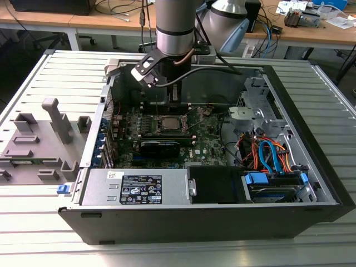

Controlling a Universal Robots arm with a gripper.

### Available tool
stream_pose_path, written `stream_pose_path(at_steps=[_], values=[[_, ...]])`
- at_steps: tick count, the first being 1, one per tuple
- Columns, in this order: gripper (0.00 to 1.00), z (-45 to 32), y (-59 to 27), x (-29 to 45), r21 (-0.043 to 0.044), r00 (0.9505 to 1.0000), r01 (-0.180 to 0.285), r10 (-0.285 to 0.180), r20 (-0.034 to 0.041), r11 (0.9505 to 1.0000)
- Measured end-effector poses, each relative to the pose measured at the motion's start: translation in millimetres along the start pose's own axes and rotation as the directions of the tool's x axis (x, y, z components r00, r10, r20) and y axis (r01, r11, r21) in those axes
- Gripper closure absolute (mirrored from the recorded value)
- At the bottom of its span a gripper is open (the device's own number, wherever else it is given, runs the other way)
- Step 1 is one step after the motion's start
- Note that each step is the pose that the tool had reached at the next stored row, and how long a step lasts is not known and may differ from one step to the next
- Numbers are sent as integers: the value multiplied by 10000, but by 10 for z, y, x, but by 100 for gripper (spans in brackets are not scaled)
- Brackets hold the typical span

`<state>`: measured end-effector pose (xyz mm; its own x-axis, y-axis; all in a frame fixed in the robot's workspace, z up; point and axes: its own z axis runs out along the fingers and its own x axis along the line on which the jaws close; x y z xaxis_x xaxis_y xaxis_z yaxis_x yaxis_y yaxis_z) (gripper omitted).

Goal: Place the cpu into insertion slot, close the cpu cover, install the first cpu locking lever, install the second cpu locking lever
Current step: 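Close the cpu cover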

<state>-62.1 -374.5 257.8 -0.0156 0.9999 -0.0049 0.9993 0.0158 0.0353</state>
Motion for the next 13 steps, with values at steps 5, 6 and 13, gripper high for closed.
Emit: stream_pose_path(at_steps=[5,6,13], values=[[89,-9,16,0,-1,10000,2,-2,-1,10000],[89,-10,22,0,-1,10000,1,-1,-1,10000],[89,-24,69,-1,1,10000,0,0,0,10000]])
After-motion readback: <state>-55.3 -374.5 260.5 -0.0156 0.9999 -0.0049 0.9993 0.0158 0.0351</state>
